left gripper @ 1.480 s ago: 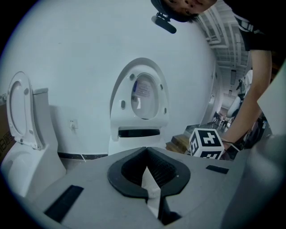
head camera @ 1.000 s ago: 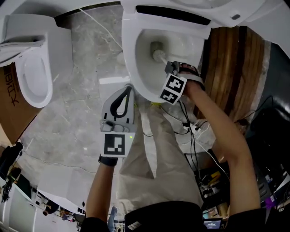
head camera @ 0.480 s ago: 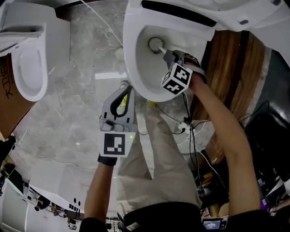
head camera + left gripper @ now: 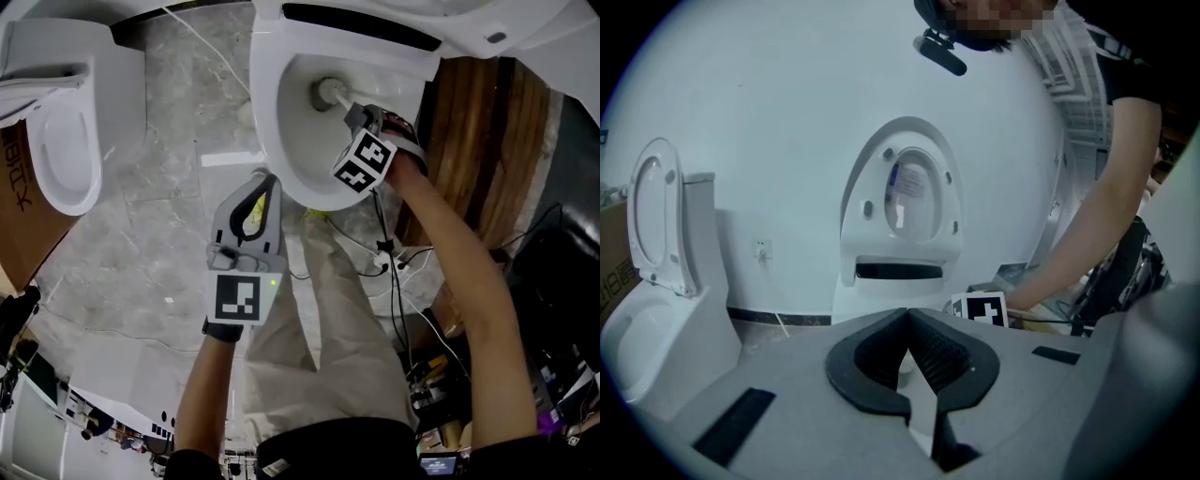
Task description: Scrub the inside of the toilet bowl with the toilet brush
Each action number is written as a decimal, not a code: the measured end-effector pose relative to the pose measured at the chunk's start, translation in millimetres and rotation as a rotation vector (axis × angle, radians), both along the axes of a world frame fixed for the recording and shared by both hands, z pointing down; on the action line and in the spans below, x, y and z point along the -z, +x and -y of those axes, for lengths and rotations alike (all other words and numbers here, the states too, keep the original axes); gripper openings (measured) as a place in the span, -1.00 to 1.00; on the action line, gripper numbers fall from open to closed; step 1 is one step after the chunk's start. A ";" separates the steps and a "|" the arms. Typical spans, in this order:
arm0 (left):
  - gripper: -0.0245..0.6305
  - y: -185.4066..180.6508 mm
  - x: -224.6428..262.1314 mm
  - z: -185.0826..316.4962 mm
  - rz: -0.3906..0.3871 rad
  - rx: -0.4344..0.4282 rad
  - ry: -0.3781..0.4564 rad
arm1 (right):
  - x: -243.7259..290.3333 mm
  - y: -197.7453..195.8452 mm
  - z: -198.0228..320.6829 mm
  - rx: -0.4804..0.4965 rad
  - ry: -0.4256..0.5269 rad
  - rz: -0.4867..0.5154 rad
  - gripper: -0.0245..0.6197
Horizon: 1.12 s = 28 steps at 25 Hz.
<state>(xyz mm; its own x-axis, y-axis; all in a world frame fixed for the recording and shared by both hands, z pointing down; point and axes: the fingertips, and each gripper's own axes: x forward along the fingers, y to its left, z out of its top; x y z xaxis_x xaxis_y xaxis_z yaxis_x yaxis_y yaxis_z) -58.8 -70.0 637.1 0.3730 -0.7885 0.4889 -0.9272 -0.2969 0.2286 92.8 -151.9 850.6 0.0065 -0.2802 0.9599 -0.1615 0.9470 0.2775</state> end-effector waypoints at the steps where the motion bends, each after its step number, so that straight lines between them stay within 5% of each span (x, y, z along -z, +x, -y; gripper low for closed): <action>1: -0.87 1.1 1.7 1.0 -0.001 -0.003 0.003 | 1.3 3.0 -0.5 -0.016 -0.005 -0.005 -0.43; 13: -0.87 5.3 10.0 -3.3 -0.010 -0.015 0.018 | 16.7 4.9 -33.5 -0.117 -0.143 -0.077 -0.43; 23: -0.87 -1.7 7.8 -12.0 -0.015 -0.008 0.017 | 33.0 -9.6 -37.7 -0.226 -0.262 0.144 -0.43; 28: -0.87 -11.7 0.3 -12.8 -0.007 0.005 -0.001 | 15.9 -0.3 -11.3 -0.065 -0.131 0.025 -0.43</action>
<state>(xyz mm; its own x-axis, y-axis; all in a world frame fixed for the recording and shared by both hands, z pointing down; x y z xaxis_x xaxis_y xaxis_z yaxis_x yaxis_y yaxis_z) -70.4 -57.2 636.8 0.3721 -0.7900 0.4872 -0.9272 -0.2918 0.2350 92.5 -140.6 834.7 -0.0040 -0.1523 0.9883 -0.2288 0.9623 0.1474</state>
